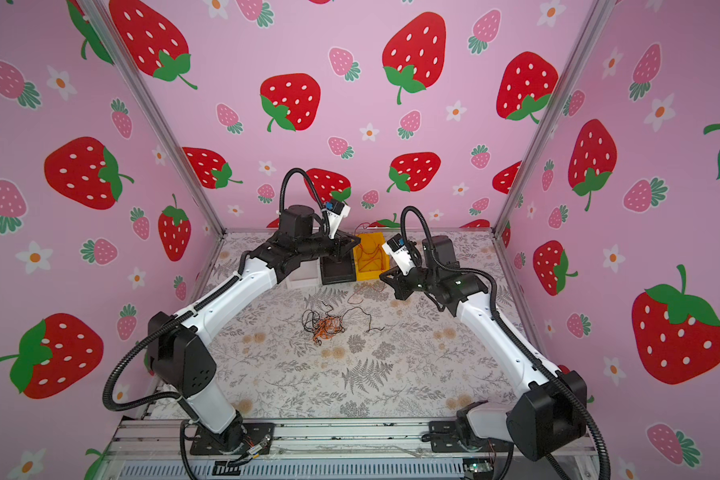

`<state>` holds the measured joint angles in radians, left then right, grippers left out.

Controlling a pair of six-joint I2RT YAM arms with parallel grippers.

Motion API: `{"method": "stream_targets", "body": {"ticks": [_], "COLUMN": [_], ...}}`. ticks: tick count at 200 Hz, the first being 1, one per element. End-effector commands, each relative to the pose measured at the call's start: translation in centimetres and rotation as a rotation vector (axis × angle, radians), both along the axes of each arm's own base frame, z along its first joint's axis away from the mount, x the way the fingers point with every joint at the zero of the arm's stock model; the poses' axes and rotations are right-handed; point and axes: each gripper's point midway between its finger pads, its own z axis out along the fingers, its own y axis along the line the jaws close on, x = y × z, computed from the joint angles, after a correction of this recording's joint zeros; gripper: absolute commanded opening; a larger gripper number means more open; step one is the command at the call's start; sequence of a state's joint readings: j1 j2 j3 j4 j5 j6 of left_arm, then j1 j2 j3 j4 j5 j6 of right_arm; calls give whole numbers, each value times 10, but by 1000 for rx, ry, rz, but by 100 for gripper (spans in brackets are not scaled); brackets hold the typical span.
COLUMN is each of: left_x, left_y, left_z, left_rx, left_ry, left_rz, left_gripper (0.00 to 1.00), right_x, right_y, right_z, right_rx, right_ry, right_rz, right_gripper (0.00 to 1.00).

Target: Untangle the cables

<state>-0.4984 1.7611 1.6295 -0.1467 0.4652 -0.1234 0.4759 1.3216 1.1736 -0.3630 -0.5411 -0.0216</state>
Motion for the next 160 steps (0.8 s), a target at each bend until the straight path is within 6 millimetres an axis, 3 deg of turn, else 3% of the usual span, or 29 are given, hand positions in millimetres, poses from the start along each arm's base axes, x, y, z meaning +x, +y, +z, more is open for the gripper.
{"method": "stream_targets", "body": {"ticks": [1,52,81,117,140,160], "left_x": [33,78,105,145,163,170], "left_y": [5,1,-3,1,2,2], "left_z": [30,33,13,-17,-32,-43], "left_rx": [-96,-127,-92,-95,-101,-99], "left_ry": [-53,-90,-125,-119,-106,-90], "left_rz": [82,118,129,180,207,218], "left_gripper": [2,3,3,5,19,23], "right_x": [21,79,108,133,149,163], "right_y": [-5,-6,-4,5,8,9], "right_z": [-13,-11,-5,-21,-36,-43], "right_rx": [-28,-18,-3,-46,-87,-91], "right_ry": [-13,-141,-238,-286,-295,-286], "right_rz": [-97,-264,-322,-311,-311,-322], "right_gripper": [0,0,0,0,0,0]}}
